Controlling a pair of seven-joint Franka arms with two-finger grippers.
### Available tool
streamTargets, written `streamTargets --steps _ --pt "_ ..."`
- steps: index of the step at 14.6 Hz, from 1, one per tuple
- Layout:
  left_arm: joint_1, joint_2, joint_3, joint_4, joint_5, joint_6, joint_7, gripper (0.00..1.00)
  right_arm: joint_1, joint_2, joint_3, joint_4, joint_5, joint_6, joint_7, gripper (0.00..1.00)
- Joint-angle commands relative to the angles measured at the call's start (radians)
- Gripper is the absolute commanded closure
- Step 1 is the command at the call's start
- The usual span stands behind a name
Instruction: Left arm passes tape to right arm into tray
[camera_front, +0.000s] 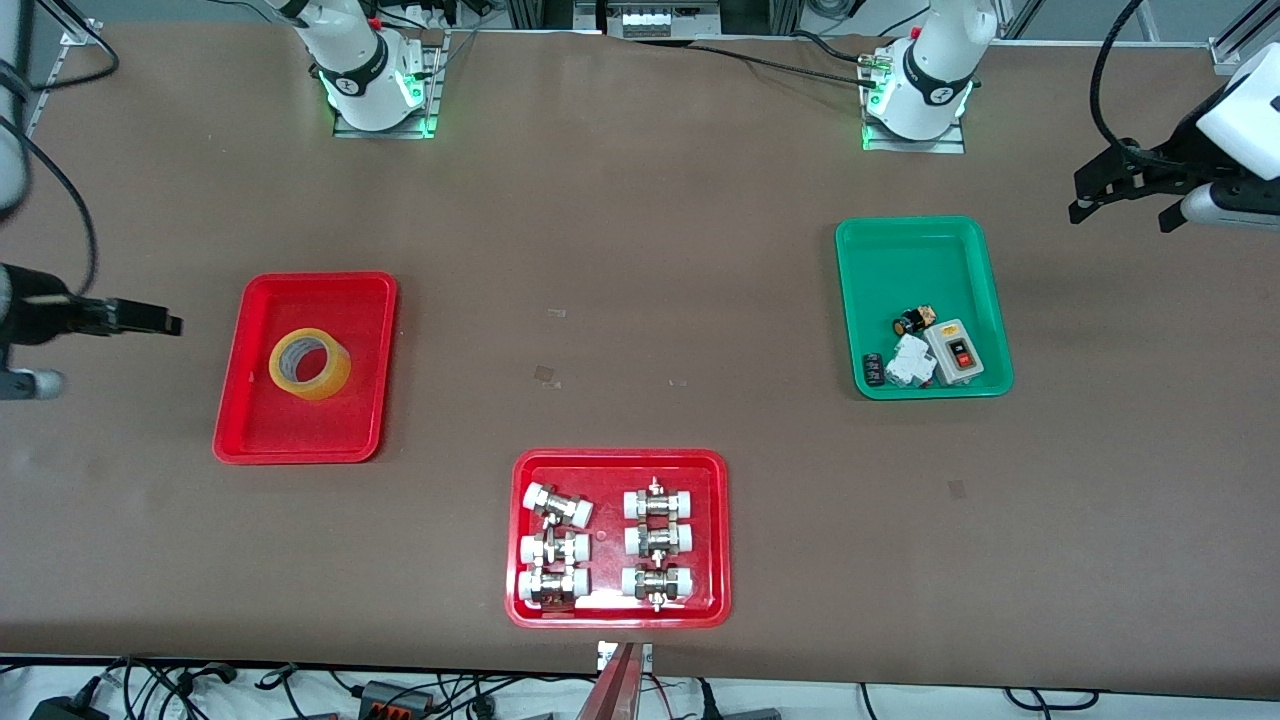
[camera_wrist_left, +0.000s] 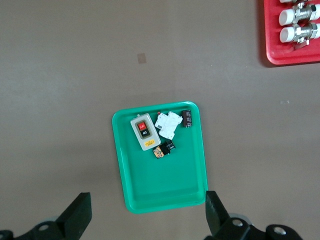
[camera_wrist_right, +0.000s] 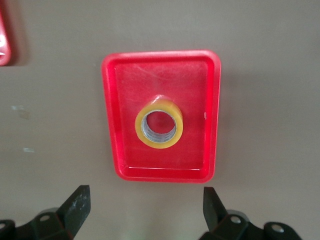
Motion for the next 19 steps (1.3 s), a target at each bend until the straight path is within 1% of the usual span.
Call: streamTargets --steps 1,2,4,5,7,8,9,10,11,12,17,18,19 --pt "0.001 0.030 -0.001 0.049 -0.006 -0.016 -0.002 0.00 0.008 0.036 0.000 0.161 -0.017 -0.090 0.014 0.00" --pt "0.001 0.030 -0.001 0.049 -0.003 -0.017 -0.002 0.00 0.008 0.036 0.000 0.182 -0.019 -0.082 0.009 0.00" --pt "0.001 0.029 0.000 0.049 -0.003 -0.019 0.000 0.00 0.016 0.036 0.000 0.185 -0.022 -0.067 0.031 0.00" --pt "0.003 0.030 0.000 0.049 -0.003 -0.019 -0.002 0.00 0.034 0.038 -0.003 0.185 -0.026 -0.023 0.045 0.00" --pt "0.001 0.030 0.000 0.051 -0.003 -0.026 -0.002 0.00 0.079 0.032 -0.012 0.175 -0.075 0.043 0.069 0.00" --pt "0.001 0.030 0.000 0.057 -0.003 -0.034 -0.003 0.00 0.096 0.016 -0.018 0.156 -0.112 0.063 0.086 0.00" --pt "0.001 0.030 -0.001 0.060 -0.003 -0.042 -0.005 0.00 0.114 -0.020 -0.038 0.106 -0.120 0.097 0.095 0.00" --pt "0.000 0.032 -0.001 0.061 -0.003 -0.049 -0.005 0.00 0.143 -0.065 -0.076 0.036 -0.119 0.140 0.109 0.00" --pt "0.000 0.032 -0.003 0.061 -0.003 -0.050 -0.006 0.00 0.157 -0.088 -0.109 -0.004 -0.109 0.165 0.111 0.00" --pt "0.000 0.032 -0.003 0.063 -0.001 -0.051 -0.006 0.00 0.162 -0.103 -0.121 -0.028 -0.105 0.174 0.111 0.00" --pt "0.001 0.032 -0.003 0.061 0.000 -0.053 -0.005 0.00 0.160 -0.122 -0.120 -0.051 -0.097 0.162 0.095 0.00" --pt "0.001 0.032 -0.003 0.061 0.000 -0.053 -0.005 0.00 0.160 -0.155 -0.118 -0.093 -0.097 0.174 0.094 0.00" --pt "0.001 0.032 -0.003 0.061 0.000 -0.053 -0.005 0.00 0.162 -0.194 -0.118 -0.159 -0.097 0.201 0.094 0.00"
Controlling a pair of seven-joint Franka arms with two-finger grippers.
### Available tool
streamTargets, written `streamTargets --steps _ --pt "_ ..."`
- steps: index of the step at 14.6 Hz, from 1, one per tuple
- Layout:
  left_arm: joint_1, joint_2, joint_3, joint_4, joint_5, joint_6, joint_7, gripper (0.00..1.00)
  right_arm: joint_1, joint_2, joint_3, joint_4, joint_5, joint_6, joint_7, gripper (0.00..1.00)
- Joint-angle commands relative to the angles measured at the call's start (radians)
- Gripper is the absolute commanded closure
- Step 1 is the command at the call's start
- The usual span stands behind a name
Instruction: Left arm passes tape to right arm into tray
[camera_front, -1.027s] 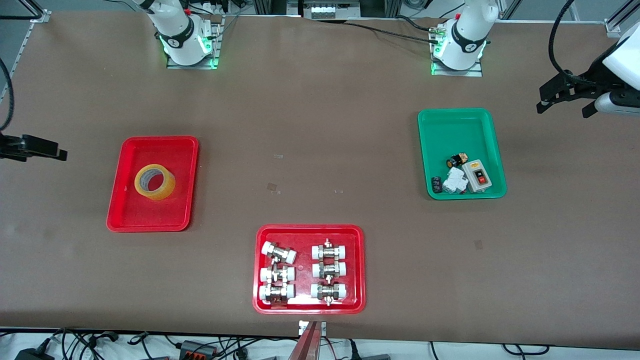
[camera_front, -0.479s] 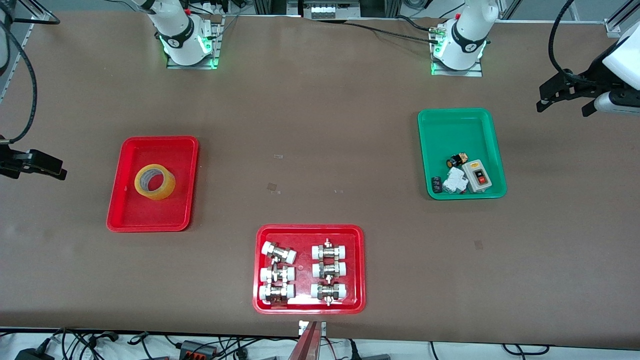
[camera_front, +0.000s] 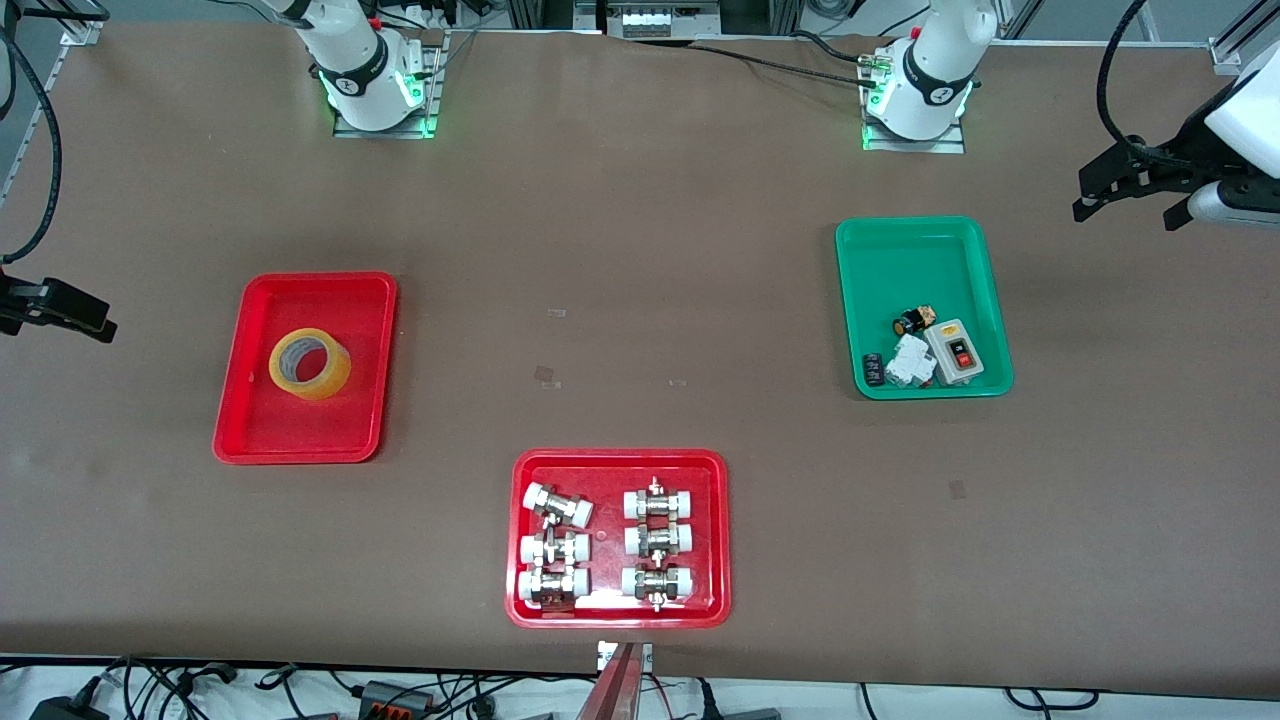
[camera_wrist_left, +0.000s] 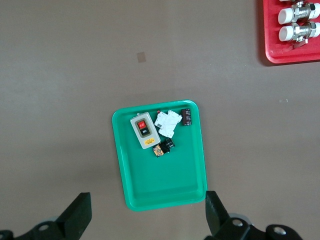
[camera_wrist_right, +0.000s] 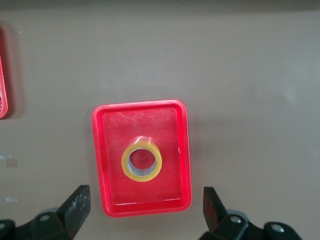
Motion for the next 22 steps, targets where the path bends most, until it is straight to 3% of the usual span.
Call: streamTargets --steps 1,4,14,22 --pt "0.001 0.020 -0.002 0.037 0.000 -0.025 -0.005 0.00 0.014 -0.147 -0.010 -0.223 0.003 0.100 -0.006 0.00" --pt "0.003 0.030 0.001 0.040 0.000 -0.025 0.001 0.00 0.015 -0.223 -0.008 -0.325 0.001 0.122 -0.006 0.00" --pt "0.003 0.044 0.001 0.066 0.002 -0.053 0.000 0.00 0.012 -0.240 -0.002 -0.306 0.032 0.039 -0.007 0.00" --pt "0.017 0.044 -0.002 0.068 0.023 -0.057 0.000 0.00 0.014 -0.238 0.001 -0.306 0.032 0.050 0.008 0.00"
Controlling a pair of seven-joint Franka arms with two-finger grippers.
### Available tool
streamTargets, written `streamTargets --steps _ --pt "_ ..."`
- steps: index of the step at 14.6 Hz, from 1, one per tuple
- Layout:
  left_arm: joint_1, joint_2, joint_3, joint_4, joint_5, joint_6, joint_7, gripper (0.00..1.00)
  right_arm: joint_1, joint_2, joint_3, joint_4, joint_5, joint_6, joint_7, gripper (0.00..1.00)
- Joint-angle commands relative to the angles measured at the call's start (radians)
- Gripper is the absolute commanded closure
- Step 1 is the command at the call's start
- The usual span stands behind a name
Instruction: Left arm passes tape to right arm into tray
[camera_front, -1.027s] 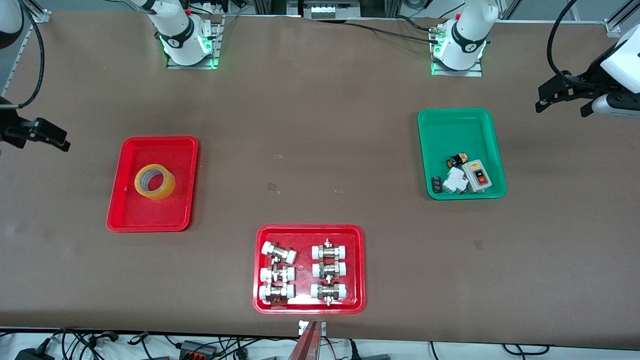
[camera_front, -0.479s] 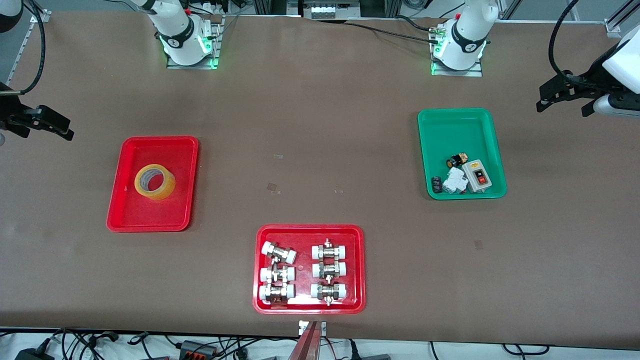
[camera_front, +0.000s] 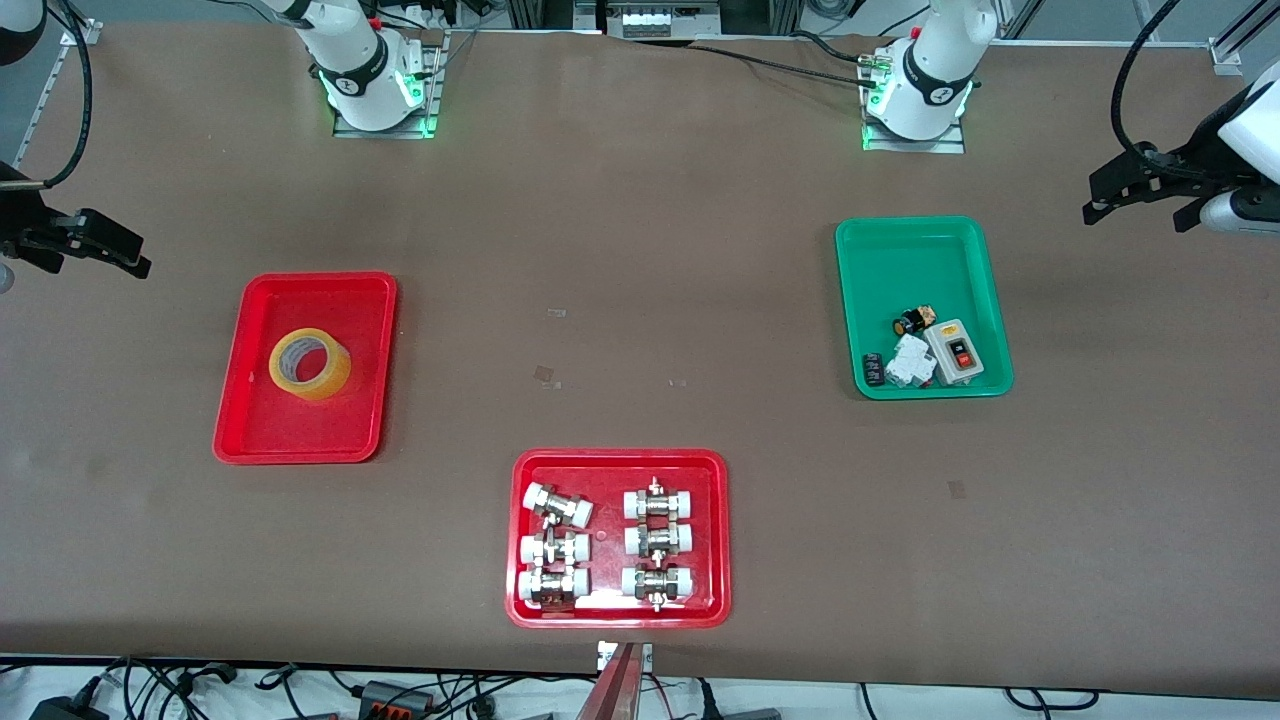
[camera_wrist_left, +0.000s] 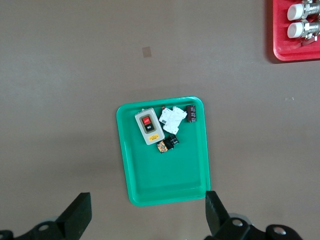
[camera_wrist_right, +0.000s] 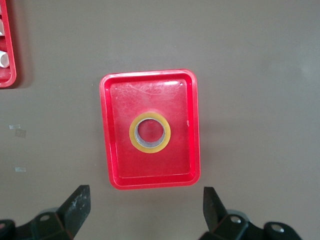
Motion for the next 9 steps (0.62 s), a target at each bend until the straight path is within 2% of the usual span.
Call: streamTargets --steps 1,4,9 --pt "0.002 0.020 -0.005 0.040 0.015 -0.029 0.000 0.00 0.002 -0.015 -0.003 -0.009 0.015 0.000 0.009 0.00" --pt "0.000 0.021 -0.008 0.052 0.015 -0.038 0.000 0.00 -0.038 -0.015 0.027 -0.012 0.030 0.001 0.009 0.00" --pt "-0.002 0.021 -0.009 0.052 0.015 -0.041 0.000 0.00 -0.034 -0.016 0.032 -0.012 0.022 -0.003 -0.007 0.00"
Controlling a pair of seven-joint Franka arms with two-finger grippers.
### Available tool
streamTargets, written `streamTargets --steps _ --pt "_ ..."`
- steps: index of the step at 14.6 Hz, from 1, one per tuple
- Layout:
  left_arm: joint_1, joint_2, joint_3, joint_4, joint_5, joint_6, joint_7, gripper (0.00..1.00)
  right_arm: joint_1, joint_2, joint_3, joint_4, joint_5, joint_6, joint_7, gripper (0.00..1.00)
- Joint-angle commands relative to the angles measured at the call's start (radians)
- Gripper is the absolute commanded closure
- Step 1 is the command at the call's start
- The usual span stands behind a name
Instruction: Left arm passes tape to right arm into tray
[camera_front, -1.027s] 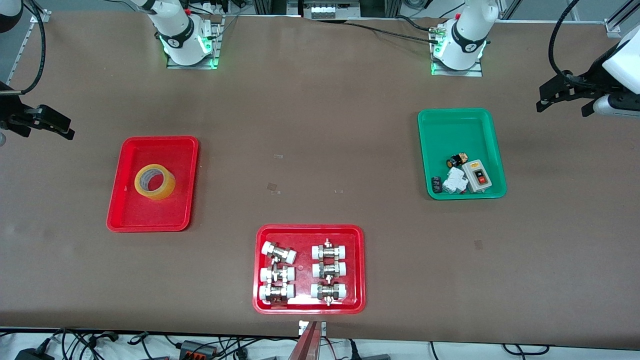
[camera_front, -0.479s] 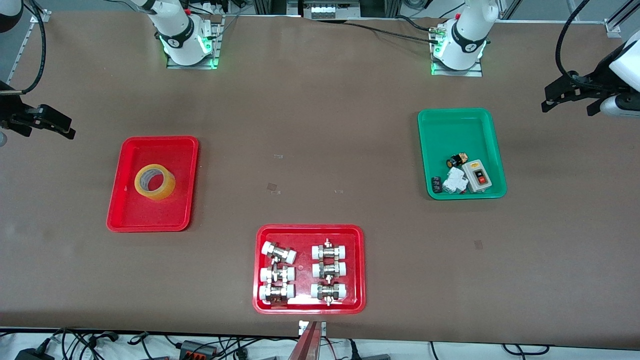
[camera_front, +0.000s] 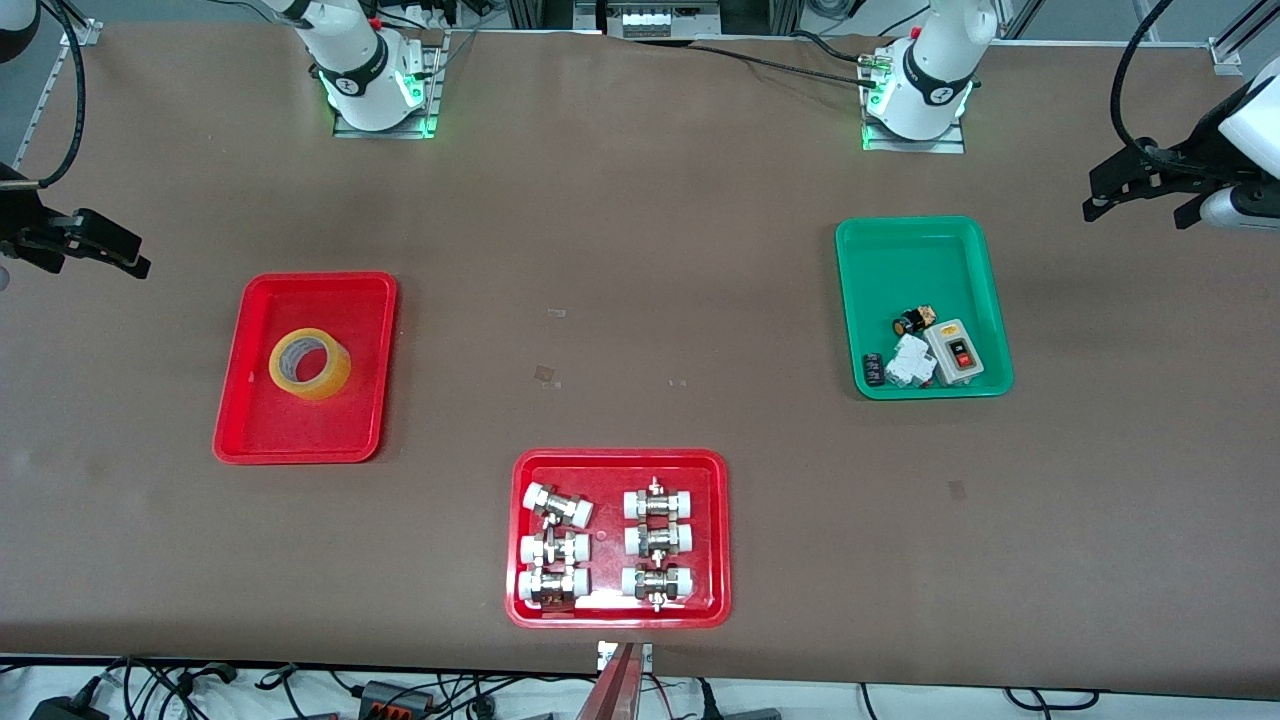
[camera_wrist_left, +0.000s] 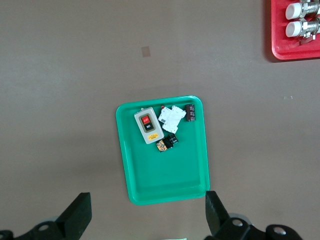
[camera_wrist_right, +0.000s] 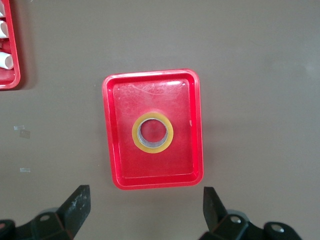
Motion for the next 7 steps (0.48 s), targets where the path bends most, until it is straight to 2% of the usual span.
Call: streamTargets --steps 1,7 --pt "0.001 0.021 -0.006 0.042 0.015 -0.029 0.000 0.00 -0.015 -0.017 0.016 -0.012 0.005 -0.005 -0.008 0.00" --pt "-0.002 0.027 -0.010 0.042 0.015 -0.036 0.003 0.00 -0.014 -0.018 0.016 -0.013 0.004 -0.006 -0.008 0.00"
